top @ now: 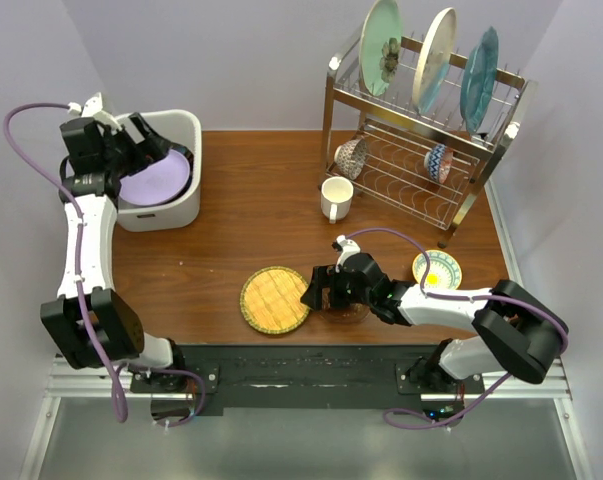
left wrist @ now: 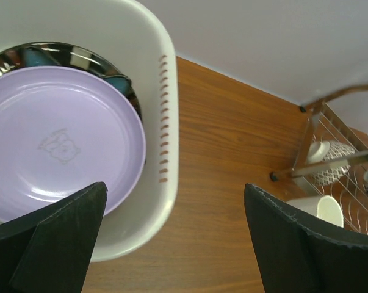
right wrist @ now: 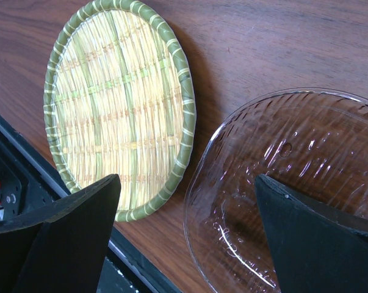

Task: Place the plates into the plastic bin on the countertop
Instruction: Place the plate in the plastic bin, then pick up the plate at the center of the board.

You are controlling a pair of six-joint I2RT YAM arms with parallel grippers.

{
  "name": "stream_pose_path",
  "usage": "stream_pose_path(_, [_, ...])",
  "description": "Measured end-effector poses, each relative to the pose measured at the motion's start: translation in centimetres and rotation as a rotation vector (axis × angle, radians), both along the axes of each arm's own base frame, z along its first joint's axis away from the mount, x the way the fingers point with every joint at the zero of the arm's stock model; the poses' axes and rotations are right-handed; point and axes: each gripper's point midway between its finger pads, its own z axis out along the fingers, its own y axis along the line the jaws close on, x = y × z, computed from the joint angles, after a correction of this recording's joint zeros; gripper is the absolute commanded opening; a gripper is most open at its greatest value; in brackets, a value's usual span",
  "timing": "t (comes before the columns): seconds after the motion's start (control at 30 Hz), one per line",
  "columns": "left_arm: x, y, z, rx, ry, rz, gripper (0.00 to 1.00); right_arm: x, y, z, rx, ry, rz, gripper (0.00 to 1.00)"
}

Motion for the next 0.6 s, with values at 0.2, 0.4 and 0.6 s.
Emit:
stream_pose_path(0.2, [-2.0,-3.5,-0.6,-0.004,0.008,-0.096,0.98,0.0,0.0,0.0,0.000,0.000,0.000,0.95])
stream_pose_path(0.4, [-4.3,-7.6,-1.0,-0.006,0.017,-0.210,0.98,-0.1,0.0,0.0,0.002,0.002,0.003,0.95])
stream_pose_path(0.6, [-7.7,-11.7,-4.8,-0.016,0.095,-0.318,0.98,-0.1,0.0,0.0,0.002,0.003,0.003,0.95])
